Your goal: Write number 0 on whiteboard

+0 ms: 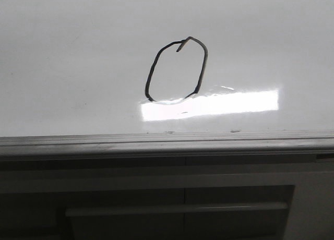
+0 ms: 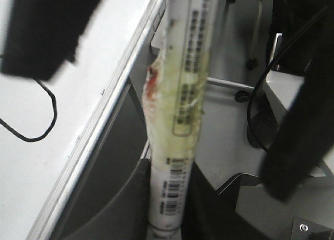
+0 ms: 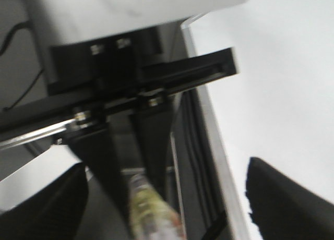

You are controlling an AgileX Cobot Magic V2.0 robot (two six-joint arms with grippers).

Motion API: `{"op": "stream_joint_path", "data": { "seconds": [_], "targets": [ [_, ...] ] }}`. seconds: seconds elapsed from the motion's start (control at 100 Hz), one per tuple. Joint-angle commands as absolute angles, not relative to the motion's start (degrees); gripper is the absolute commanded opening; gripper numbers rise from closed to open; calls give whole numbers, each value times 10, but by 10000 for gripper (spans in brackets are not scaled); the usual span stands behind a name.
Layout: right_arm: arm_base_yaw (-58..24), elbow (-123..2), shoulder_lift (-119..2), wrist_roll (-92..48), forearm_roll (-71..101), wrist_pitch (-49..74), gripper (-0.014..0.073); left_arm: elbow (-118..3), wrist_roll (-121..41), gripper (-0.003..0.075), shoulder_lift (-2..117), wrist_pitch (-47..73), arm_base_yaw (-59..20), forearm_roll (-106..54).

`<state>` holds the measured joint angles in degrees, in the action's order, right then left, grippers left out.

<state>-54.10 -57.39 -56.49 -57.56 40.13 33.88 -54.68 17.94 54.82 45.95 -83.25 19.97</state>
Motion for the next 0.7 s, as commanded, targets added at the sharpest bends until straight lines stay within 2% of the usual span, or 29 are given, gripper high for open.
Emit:
{"op": "stream_joint_path", "data": {
  "seconds": [0.0,0.09,0.19,0.26,0.36,0.38,0.55,0.69],
  "targets": [
    [-511,-588,-534,-575,408,260,628,-551,227,-20,541,411,-833,229],
    [-466,-588,-510,-575,408,243,591,-533,309,-20,532,407,-833,286],
    [-411,-586,-471,-571,408,256,475,-506,443,-20,519,408,-833,385],
    [-382,-579,-446,-547,408,281,316,-486,554,-20,519,416,-833,463],
    [-359,-556,-411,-540,407,339,-25,-464,687,-20,517,430,-832,550],
    [-357,-552,-406,-540,406,351,-69,-459,712,-20,517,430,-832,568],
    [-354,-472,-349,-513,404,385,-64,-440,868,-20,536,430,-801,651],
    [-354,-415,-306,-476,404,376,-64,-437,905,-20,559,414,-740,654]
  ]
}}
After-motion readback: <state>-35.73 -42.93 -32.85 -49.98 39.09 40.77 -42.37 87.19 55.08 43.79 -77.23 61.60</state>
